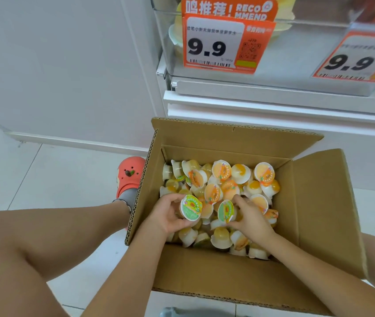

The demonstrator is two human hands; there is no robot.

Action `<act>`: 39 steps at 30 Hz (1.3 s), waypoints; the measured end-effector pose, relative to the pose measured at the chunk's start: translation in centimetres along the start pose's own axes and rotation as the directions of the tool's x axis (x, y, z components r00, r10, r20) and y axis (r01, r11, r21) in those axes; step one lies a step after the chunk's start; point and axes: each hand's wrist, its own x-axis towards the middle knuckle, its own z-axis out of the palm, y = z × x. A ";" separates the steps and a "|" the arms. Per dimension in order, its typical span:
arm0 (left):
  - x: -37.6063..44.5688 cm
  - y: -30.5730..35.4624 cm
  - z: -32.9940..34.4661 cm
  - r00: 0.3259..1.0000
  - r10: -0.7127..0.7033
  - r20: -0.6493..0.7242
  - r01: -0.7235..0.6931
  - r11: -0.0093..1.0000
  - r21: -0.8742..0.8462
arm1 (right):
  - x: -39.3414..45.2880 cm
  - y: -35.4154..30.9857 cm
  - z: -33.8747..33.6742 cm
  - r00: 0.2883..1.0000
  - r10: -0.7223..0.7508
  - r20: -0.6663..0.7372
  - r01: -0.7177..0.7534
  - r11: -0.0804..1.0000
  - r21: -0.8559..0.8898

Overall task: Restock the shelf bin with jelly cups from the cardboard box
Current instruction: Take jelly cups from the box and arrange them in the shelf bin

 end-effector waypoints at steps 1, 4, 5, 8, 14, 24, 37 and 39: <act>-0.3 0.2 0.5 0.999 0.023 0.023 -0.024 1.000 0.020 | -0.9 -0.8 -1.2 0.999 -0.036 -0.005 0.036 0.997 0.066; -2.1 0.7 3.2 0.986 0.071 0.150 -0.082 0.994 0.069 | -2.5 -3.9 -5.5 0.993 -0.117 -0.008 0.117 0.987 0.115; -3.2 0.8 4.5 0.975 0.081 0.207 -0.100 0.992 0.083 | -2.9 -5.3 -7.1 0.989 -0.151 -0.012 0.151 0.981 0.119; -6.9 1.0 8.8 0.933 0.098 0.347 -0.184 0.957 0.224 | -4.1 -9.3 -11.9 0.961 -0.247 -0.125 0.264 0.954 0.144; -16.0 2.9 16.0 0.827 0.109 0.551 -0.352 0.865 0.358 | -7.4 -13.8 -20.8 0.854 -0.296 -0.428 0.420 0.877 0.232; -20.3 4.5 20.3 0.684 0.196 0.703 -0.586 0.721 0.369 | -7.7 -16.2 -26.1 0.799 -0.392 -0.456 0.527 0.821 0.220; -21.0 5.5 19.9 0.685 0.213 0.697 -0.613 0.685 0.393 | -6.8 -17.1 -27.3 0.836 -0.387 -0.388 0.506 0.818 0.275; -21.2 5.4 20.0 0.689 0.220 0.690 -0.612 0.686 0.393 | -6.8 -17.4 -27.3 0.838 -0.368 -0.403 0.511 0.789 0.342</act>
